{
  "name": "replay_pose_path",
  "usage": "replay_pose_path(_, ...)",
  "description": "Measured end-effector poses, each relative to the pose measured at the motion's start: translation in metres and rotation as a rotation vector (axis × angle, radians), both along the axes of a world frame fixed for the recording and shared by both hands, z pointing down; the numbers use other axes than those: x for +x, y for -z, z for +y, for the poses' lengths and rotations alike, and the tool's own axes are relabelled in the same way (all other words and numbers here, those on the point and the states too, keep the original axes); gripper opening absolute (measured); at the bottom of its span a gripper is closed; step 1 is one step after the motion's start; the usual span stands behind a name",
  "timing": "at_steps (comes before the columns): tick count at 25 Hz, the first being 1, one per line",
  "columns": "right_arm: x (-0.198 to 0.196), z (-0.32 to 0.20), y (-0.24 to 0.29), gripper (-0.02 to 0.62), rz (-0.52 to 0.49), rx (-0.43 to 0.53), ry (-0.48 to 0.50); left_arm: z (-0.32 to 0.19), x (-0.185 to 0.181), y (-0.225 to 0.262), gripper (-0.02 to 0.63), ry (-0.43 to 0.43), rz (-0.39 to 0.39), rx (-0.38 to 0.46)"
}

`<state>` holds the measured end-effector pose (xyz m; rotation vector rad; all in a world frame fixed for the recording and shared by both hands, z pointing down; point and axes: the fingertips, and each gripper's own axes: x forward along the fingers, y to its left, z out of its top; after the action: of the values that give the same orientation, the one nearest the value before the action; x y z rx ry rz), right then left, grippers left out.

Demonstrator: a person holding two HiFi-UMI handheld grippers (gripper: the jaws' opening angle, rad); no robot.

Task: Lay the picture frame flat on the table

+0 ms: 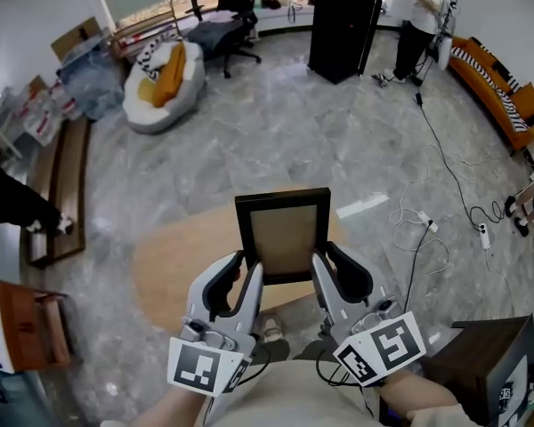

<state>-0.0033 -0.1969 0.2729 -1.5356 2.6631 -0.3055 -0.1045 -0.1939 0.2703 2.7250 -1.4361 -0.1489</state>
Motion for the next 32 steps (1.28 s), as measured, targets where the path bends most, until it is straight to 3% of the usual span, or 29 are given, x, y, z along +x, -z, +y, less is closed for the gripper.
replay_pose_path(23,-0.015,-0.051,-0.022,0.078,0.013,-0.068,0.106,-0.040,-0.014,-0.021,0.109,0.116,-0.006,-0.052)
replay_pose_path(32,-0.010,-0.067,-0.075,0.076,-0.001,-0.188,0.115,-0.056,-0.008,-0.071,0.109,0.130,-0.012,-0.153)
